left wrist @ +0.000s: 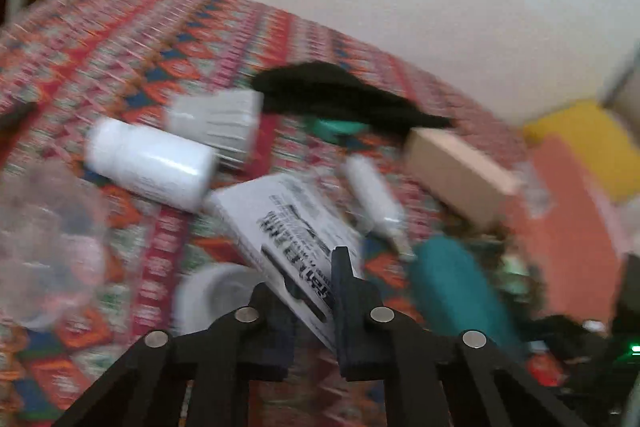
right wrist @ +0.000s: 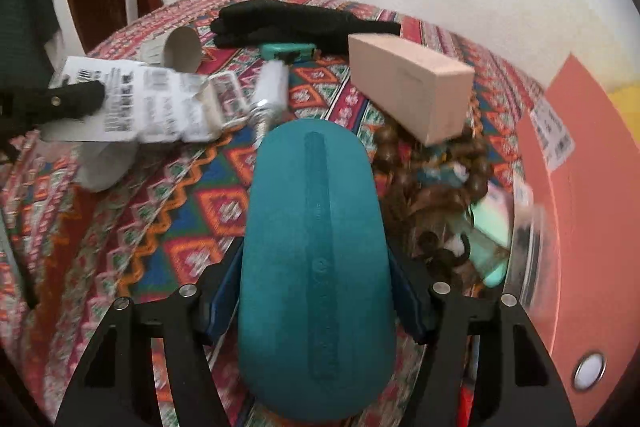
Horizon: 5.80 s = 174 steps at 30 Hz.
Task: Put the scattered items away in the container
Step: 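Grasp the teal case with the right gripper while the left grasps the battery pack, then lift the teal case and battery pack up from the bed, then carry both items over the pink box and open both grippers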
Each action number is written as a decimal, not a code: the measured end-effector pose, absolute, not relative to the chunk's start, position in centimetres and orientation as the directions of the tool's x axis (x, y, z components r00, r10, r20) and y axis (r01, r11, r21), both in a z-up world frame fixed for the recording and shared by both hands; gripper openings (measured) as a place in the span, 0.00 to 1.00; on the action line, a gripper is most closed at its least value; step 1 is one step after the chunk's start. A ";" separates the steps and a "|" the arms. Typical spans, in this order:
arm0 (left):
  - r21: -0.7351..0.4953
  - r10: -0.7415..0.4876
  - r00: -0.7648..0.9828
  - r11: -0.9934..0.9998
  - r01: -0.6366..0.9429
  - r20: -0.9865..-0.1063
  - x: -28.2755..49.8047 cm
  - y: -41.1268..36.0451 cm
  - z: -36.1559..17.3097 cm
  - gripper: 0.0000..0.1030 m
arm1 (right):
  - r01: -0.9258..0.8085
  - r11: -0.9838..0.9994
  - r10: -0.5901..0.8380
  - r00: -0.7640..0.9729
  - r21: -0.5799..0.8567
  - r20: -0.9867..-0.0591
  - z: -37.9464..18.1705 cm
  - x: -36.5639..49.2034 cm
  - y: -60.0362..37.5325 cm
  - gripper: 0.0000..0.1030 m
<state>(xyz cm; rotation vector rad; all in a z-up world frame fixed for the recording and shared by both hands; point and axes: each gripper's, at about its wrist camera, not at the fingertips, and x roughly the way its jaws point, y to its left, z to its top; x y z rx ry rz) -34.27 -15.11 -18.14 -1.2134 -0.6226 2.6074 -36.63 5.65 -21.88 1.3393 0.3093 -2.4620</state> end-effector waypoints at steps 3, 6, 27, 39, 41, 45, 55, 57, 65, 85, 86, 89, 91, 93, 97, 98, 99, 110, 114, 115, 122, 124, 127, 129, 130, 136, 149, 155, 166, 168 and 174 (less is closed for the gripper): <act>-0.449 0.369 -0.593 -0.894 -0.015 -0.716 -36.0 -14.0 -19.6 0.25 | 0.378 -0.926 -0.190 -0.502 -0.017 -0.844 -22.0 -36.3 5.7 0.67; -0.455 0.361 -0.575 -0.890 0.023 -0.734 -37.6 -13.7 -21.2 0.27 | 0.382 -0.924 -0.199 -0.500 -0.008 -0.843 -22.2 -36.2 5.6 0.67; -0.490 0.301 -0.608 -0.855 0.170 -0.735 -34.5 -14.0 -18.2 0.08 | 0.407 -0.913 -0.242 -0.516 0.014 -0.822 -20.7 -33.5 5.3 0.66; -0.394 0.216 -0.636 -0.906 0.151 -0.741 -22.9 -13.6 -14.3 0.00 | 0.386 -0.914 -0.315 -0.480 0.125 -0.819 -17.8 -23.0 6.7 0.66; -0.382 0.211 -0.643 -0.914 0.137 -0.736 -21.0 -13.4 -13.9 0.00 | 0.382 -0.915 -0.321 -0.486 0.133 -0.813 -17.3 -21.1 7.4 0.66; -0.397 0.240 -0.627 -0.910 0.121 -0.741 -19.0 -13.4 -14.3 0.00 | 0.382 -0.914 -0.333 -0.504 0.141 -0.797 -16.1 -17.5 8.3 0.66; -0.220 0.163 -0.642 -0.975 0.009 -0.749 -20.5 -9.2 -14.7 0.35 | 0.397 -0.902 -0.366 -0.496 0.169 -0.787 -15.6 -15.3 9.0 0.67; -0.177 0.118 -0.635 -0.984 0.030 -0.763 -21.8 -9.0 -15.0 0.54 | 0.386 -0.904 -0.368 -0.492 0.181 -0.789 -15.8 -15.6 9.3 0.67; -0.207 0.101 -0.614 -0.973 0.105 -0.783 -27.2 -11.3 -19.6 0.60 | 0.349 -0.914 -0.364 -0.482 0.206 -0.797 -16.8 -17.3 10.8 0.67; -0.385 0.213 -0.675 -0.916 0.114 -0.707 -23.0 -12.4 -15.1 0.11 | 0.364 -0.910 -0.372 -0.506 0.198 -0.778 -16.5 -16.3 10.9 0.66; -0.357 0.198 -0.686 -0.929 0.097 -0.701 -22.0 -12.0 -14.3 0.11 | 0.369 -0.909 -0.373 -0.513 0.195 -0.773 -16.1 -15.8 10.8 0.66; -0.287 0.171 -0.718 -0.957 0.043 -0.675 -19.1 -11.0 -12.0 0.11 | 0.381 -0.906 -0.378 -0.537 0.183 -0.754 -14.8 -14.4 10.8 0.66; -0.255 0.165 -0.737 -0.967 0.011 -0.655 -17.3 -10.6 -10.5 0.11 | 0.388 -0.904 -0.383 -0.555 0.177 -0.739 -13.7 -13.2 10.9 0.66; -0.232 0.168 -0.760 -0.972 -0.023 -0.628 -14.9 -10.3 -8.6 0.11 | 0.393 -0.903 -0.388 -0.572 0.173 -0.723 -12.6 -12.1 11.1 0.66; -0.195 0.174 -0.810 -0.978 -0.076 -0.560 -9.7 -10.6 -4.3 0.11 | 0.415 -0.893 -0.418 -0.622 0.174 -0.662 -9.3 -9.2 11.4 0.66; -0.183 0.174 -0.824 -0.979 -0.087 -0.539 -8.3 -10.7 -3.1 0.11 | 0.424 -0.889 -0.427 -0.639 0.171 -0.640 -8.3 -8.4 11.4 0.66; -0.168 0.170 -0.840 -0.981 -0.096 -0.515 -6.6 -10.8 -1.9 0.11 | 0.436 -0.884 -0.439 -0.655 0.167 -0.615 -7.2 -7.6 11.4 0.66; 0.037 0.079 -0.974 -0.995 -0.089 -0.212 9.3 -10.5 9.6 0.11 | 0.594 -0.802 -0.591 -0.769 0.068 -0.246 5.6 3.3 10.4 0.66; 0.065 0.077 -0.985 -0.994 -0.088 -0.152 12.4 -9.8 11.4 0.11 | 0.625 -0.781 -0.621 -0.773 0.016 -0.132 8.6 7.3 10.0 0.66; 0.071 0.080 -0.987 -0.993 -0.091 -0.142 13.0 -9.6 11.8 0.11 | 0.630 -0.777 -0.626 -0.773 0.001 -0.106 9.2 8.3 9.9 0.66; 0.080 0.099 -0.989 -0.991 -0.109 -0.113 15.0 -8.9 13.0 0.11 | 0.643 -0.765 -0.642 -0.765 -0.029 -0.054 10.9 11.7 9.7 0.67; 0.083 0.103 -0.988 -0.990 -0.113 -0.113 15.0 -8.7 13.1 0.11 | 0.638 -0.770 -0.636 -0.770 -0.027 -0.053 10.9 12.1 9.9 0.67; 0.081 0.120 -0.985 -0.988 -0.131 -0.124 14.6 -8.5 13.1 0.11 | 0.623 -0.782 -0.621 -0.782 -0.020 -0.057 10.8 12.2 10.3 0.67; 0.081 0.134 -0.982 -0.986 -0.146 -0.136 13.7 -8.0 12.8 0.11 | 0.609 -0.793 -0.607 -0.792 -0.011 -0.063 10.7 12.3 11.1 0.67; 0.081 0.144 -0.979 -0.984 -0.156 -0.142 13.2 -7.7 12.8 0.11 | 0.603 -0.798 -0.601 -0.796 -0.006 -0.066 10.7 12.4 11.6 0.67; 0.067 0.243 -0.952 -0.964 -0.259 -0.184 8.5 -5.0 12.2 0.11 | 0.517 -0.856 -0.516 -0.849 0.026 -0.117 9.8 10.2 14.5 0.67; 0.015 0.474 -0.823 -0.864 -0.503 -0.312 -6.5 6.3 9.4 0.11 | 0.201 -0.974 -0.220 -0.942 0.102 -0.252 6.7 1.2 26.7 0.67; -0.027 0.539 -0.759 -0.821 -0.570 -0.364 -14.8 12.5 7.6 0.11 | 0.101 -0.991 -0.121 -0.950 0.085 -0.289 5.7 -5.5 32.4 0.67; -0.100 0.580 -0.628 -0.771 -0.630 -0.518 -31.7 25.1 -0.2 0.11 | -0.043 -0.996 0.003 -0.885 0.075 -0.465 -1.1 -24.1 42.3 0.67; -0.110 0.566 -0.615 -0.778 -0.619 -0.549 -34.6 26.5 -2.2 0.11 | -0.063 -0.995 0.012 -0.858 0.082 -0.514 -3.4 -27.8 44.1 0.67; -0.213 0.578 -0.531 -0.775 -0.595 -0.620 -39.7 27.7 -5.7 0.72 | -0.129 -0.991 0.112 -0.775 -0.018 -0.622 -8.7 -34.1 45.8 0.80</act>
